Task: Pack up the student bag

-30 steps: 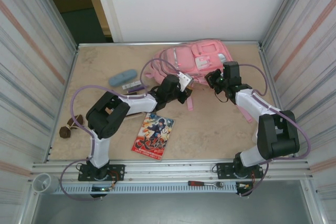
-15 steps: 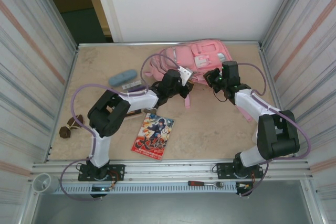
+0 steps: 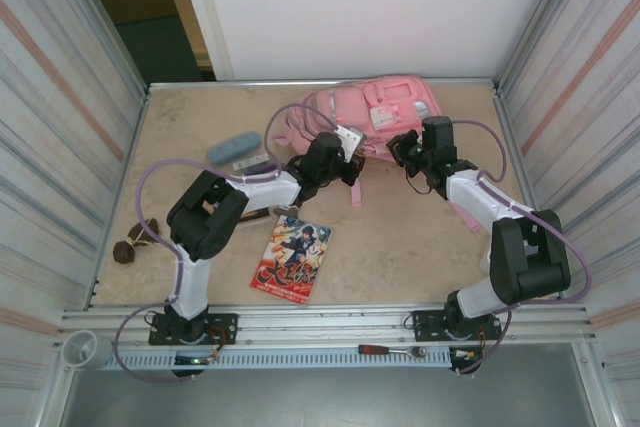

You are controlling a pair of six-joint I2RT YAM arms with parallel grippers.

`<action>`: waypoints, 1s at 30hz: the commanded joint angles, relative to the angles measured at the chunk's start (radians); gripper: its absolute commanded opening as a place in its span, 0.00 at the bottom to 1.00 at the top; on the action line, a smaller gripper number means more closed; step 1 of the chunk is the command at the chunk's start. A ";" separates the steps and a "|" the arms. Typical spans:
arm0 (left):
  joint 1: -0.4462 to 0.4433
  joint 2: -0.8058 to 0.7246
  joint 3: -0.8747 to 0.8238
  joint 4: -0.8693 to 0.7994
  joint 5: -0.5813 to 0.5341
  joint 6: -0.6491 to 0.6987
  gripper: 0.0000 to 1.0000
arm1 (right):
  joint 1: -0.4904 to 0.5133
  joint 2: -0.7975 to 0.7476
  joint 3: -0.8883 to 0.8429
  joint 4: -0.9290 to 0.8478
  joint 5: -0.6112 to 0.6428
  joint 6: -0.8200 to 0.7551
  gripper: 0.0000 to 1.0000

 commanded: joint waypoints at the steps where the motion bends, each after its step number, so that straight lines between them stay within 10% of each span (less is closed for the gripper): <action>1: 0.035 -0.061 -0.048 0.038 -0.071 -0.026 0.00 | -0.014 -0.020 0.014 0.012 -0.013 -0.015 0.03; 12: 0.060 -0.121 -0.112 0.023 -0.077 -0.008 0.00 | -0.039 -0.038 0.005 -0.014 -0.003 -0.041 0.03; 16: 0.061 -0.116 -0.118 0.045 0.114 0.028 0.00 | -0.039 -0.036 0.008 -0.006 -0.011 -0.034 0.03; 24: 0.101 -0.078 -0.187 0.260 0.449 0.050 0.36 | -0.030 -0.046 0.012 0.020 -0.036 -0.001 0.03; 30: 0.122 -0.041 -0.155 0.267 0.524 0.088 0.36 | -0.031 -0.043 0.010 0.025 -0.039 -0.001 0.03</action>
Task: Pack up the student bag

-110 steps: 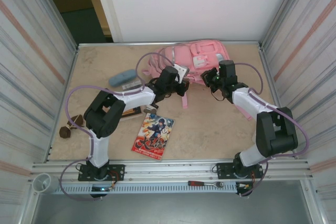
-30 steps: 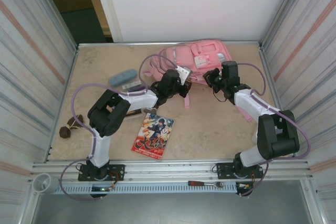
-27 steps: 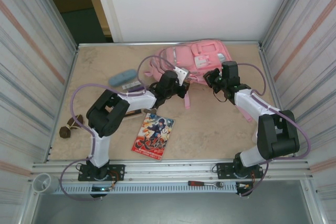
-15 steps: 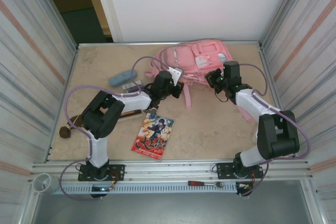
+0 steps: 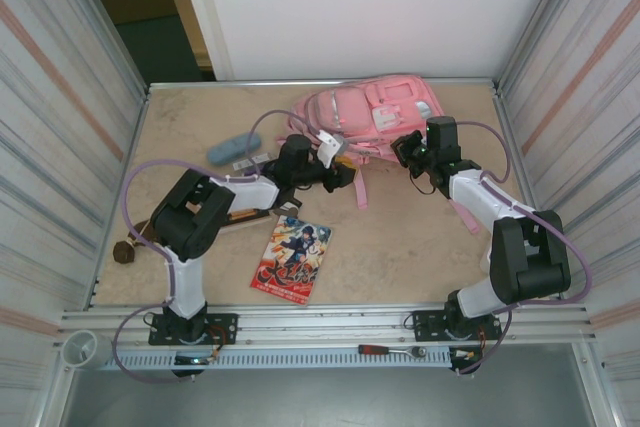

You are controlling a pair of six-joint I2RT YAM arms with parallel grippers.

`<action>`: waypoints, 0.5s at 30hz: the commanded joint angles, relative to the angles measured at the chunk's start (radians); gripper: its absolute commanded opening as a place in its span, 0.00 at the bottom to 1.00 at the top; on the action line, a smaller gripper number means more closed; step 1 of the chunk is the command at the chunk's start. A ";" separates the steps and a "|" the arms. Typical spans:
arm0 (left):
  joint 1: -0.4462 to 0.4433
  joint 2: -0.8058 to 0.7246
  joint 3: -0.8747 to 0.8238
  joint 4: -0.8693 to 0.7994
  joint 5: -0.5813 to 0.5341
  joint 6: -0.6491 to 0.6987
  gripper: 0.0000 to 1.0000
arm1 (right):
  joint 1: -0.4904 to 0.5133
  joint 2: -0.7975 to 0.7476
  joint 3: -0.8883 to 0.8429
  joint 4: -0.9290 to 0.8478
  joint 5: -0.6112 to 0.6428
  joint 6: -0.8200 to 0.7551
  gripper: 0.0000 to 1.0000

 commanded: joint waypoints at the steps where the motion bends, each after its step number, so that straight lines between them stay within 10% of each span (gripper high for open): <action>1: 0.013 0.031 0.036 0.062 0.090 0.033 0.35 | -0.002 -0.039 0.012 0.049 -0.027 0.005 0.03; 15: 0.019 0.125 0.165 0.006 0.089 -0.009 0.32 | 0.004 -0.023 0.015 0.065 -0.031 0.013 0.03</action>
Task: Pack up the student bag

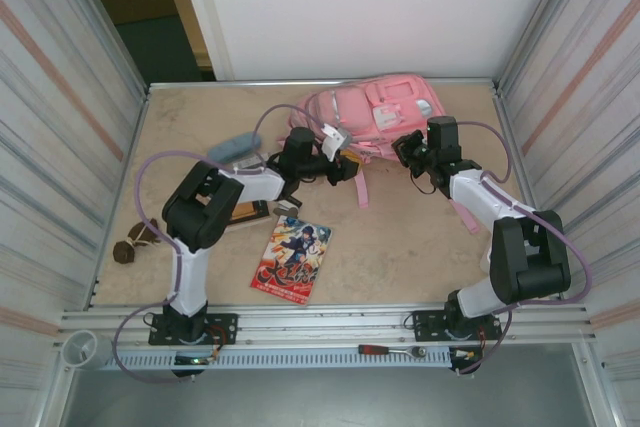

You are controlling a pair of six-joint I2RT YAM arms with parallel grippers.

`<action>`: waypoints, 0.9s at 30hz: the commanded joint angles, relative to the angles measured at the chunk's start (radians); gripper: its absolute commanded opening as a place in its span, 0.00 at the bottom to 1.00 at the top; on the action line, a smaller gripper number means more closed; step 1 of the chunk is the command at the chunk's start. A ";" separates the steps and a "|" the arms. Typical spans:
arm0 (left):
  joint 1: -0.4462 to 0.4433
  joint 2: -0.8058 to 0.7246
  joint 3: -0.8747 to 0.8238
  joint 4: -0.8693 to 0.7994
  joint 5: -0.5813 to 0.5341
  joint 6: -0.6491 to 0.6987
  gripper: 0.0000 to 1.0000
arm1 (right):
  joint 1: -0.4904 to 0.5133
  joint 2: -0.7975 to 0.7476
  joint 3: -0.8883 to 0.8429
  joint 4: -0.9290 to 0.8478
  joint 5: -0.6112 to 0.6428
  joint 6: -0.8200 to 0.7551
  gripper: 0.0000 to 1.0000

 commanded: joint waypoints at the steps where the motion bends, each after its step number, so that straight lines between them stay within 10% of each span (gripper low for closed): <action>1: -0.002 0.028 0.053 0.008 0.031 -0.007 0.32 | 0.007 -0.023 0.015 0.063 -0.036 0.012 0.03; 13: -0.022 0.079 0.077 0.033 0.047 -0.038 0.15 | 0.013 -0.020 0.029 0.059 -0.029 0.012 0.03; 27: -0.028 0.084 0.071 0.053 -0.018 -0.064 0.22 | 0.017 -0.012 0.037 0.057 -0.029 0.011 0.03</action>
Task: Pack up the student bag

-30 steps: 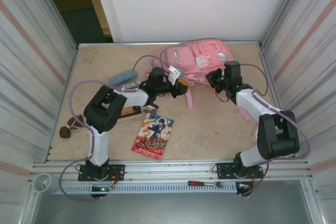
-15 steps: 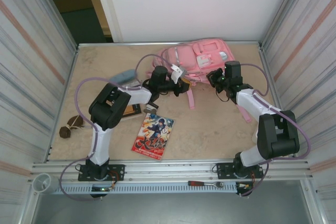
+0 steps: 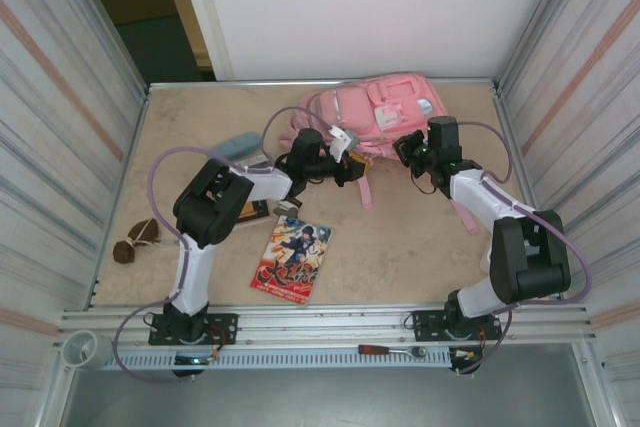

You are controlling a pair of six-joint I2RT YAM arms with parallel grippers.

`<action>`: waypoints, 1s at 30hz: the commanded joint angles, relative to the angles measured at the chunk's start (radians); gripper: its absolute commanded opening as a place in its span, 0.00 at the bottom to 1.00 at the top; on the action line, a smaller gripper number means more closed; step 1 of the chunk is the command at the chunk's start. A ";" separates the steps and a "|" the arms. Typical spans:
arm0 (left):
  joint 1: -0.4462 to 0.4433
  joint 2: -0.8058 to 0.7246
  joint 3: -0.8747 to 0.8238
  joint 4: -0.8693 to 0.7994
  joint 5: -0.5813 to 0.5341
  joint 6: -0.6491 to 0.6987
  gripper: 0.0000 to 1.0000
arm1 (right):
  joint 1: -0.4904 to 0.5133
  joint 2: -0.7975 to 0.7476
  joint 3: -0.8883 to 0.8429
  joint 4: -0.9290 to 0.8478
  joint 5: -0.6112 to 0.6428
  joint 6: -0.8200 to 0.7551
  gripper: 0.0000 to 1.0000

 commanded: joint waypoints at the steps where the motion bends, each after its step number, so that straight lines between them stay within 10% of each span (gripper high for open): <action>1: -0.005 0.014 0.020 0.020 -0.050 -0.011 0.22 | 0.019 -0.014 0.036 0.057 -0.039 0.011 0.03; 16: -0.005 0.039 0.036 0.106 -0.016 -0.094 0.22 | 0.027 -0.009 0.033 0.056 -0.039 0.009 0.03; 30: 0.024 -0.011 -0.065 0.132 -0.104 -0.121 0.00 | -0.001 -0.025 0.008 0.050 -0.036 -0.003 0.03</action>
